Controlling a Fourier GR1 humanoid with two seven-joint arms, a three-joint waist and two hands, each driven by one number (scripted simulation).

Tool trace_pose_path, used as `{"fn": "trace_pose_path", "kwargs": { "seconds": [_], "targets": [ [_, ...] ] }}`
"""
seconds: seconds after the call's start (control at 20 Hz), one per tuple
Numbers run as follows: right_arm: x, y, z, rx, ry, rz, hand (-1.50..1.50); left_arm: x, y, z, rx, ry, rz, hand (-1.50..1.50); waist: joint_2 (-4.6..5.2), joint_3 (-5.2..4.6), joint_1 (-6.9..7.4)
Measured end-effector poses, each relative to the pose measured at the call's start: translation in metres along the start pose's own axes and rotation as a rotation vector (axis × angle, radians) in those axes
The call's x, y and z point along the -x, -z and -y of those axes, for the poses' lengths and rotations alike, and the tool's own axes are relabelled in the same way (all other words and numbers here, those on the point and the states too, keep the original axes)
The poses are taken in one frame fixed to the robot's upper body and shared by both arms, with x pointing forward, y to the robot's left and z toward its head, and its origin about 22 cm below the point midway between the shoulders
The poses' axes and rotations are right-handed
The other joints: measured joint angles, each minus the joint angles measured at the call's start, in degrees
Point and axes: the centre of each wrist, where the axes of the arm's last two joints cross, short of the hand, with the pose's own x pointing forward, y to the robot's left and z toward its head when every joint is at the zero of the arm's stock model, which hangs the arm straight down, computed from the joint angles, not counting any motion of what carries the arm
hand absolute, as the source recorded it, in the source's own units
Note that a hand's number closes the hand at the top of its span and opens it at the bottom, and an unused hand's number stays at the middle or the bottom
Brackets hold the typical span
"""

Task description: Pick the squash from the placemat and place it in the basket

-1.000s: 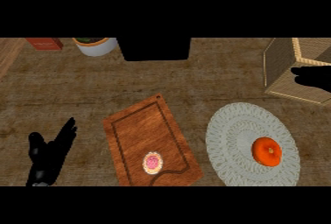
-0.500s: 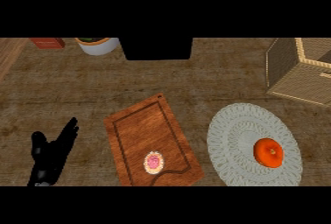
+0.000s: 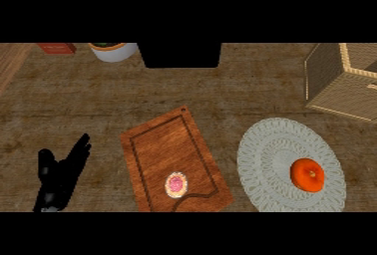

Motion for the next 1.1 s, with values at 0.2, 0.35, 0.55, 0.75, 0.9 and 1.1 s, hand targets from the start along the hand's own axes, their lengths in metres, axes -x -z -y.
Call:
{"fn": "trace_pose_path", "kwargs": {
  "seconds": [0.2,0.35,0.55,0.75,0.9,1.1],
  "targets": [
    [0.004,0.013,-0.021,0.007,0.024,0.018,-1.50,0.000,0.002,0.000,0.009,0.002,0.007,0.00,-0.02,0.11,0.34],
    [0.007,0.026,-0.042,0.013,0.048,0.035,-1.50,-0.001,0.001,0.000,0.015,0.004,0.005,0.00,0.05,0.08,0.49],
    [0.009,0.041,-0.064,0.016,0.055,0.037,-1.50,-0.003,0.000,0.000,0.016,0.007,0.005,0.00,0.11,0.02,0.63],
    [0.006,0.053,-0.085,-0.004,0.026,0.013,-1.50,-0.004,0.000,0.006,0.013,0.007,0.000,0.00,0.09,0.04,0.61],
    [0.013,0.063,-0.105,-0.020,0.019,-0.005,-1.50,-0.004,-0.002,0.004,0.014,0.012,-0.001,0.00,0.15,0.00,0.72],
    [0.021,0.074,-0.126,-0.025,0.024,-0.008,-1.50,0.002,-0.001,0.005,0.024,0.013,0.011,0.00,0.10,0.09,0.66]
  ]
}}
